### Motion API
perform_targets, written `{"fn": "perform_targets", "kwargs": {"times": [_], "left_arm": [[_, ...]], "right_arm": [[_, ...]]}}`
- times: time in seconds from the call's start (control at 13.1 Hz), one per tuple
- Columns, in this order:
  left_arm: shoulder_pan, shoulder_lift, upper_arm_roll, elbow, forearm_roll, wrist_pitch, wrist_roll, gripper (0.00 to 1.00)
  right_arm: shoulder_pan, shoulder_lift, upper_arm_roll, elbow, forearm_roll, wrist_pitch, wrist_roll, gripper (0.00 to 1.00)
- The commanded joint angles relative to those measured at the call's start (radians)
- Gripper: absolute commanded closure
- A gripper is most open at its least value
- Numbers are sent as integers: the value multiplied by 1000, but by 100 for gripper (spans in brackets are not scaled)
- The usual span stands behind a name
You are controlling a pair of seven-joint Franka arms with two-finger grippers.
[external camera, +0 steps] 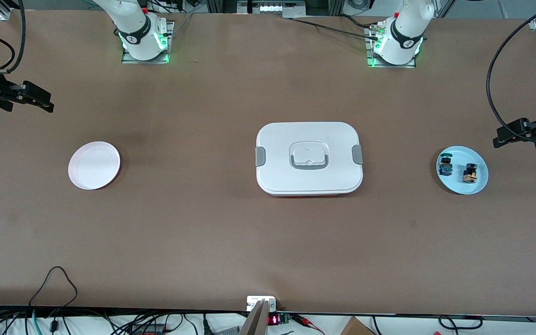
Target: Transfer orange switch to right arm and place
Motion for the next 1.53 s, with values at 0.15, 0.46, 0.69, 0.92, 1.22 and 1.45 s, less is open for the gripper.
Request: {"fn": "perform_targets", "kwargs": {"times": [0.15, 0.46, 0.69, 0.92, 1.22, 1.45], "left_arm": [[4, 8, -1, 29, 15, -14, -4, 0], [-1, 8, -3, 29, 30, -14, -3, 0], [2, 8, -3, 27, 28, -30, 0, 0], [2, 16, -3, 22, 19, -50, -1, 0], [2, 19, -3, 12, 28, -126, 143, 0], [28, 20, 0, -26, 30, -154, 404, 0]], "right_arm": [[1, -2, 0, 15, 11, -17, -11, 0], [1, -2, 0, 15, 11, -17, -11, 0], [1, 0, 0, 15, 9, -17, -10, 0], [1, 0, 0, 15, 11, -17, -10, 0], [1, 0, -2, 15, 11, -17, -10, 0], [1, 0, 0, 15, 11, -17, -10, 0]]}}
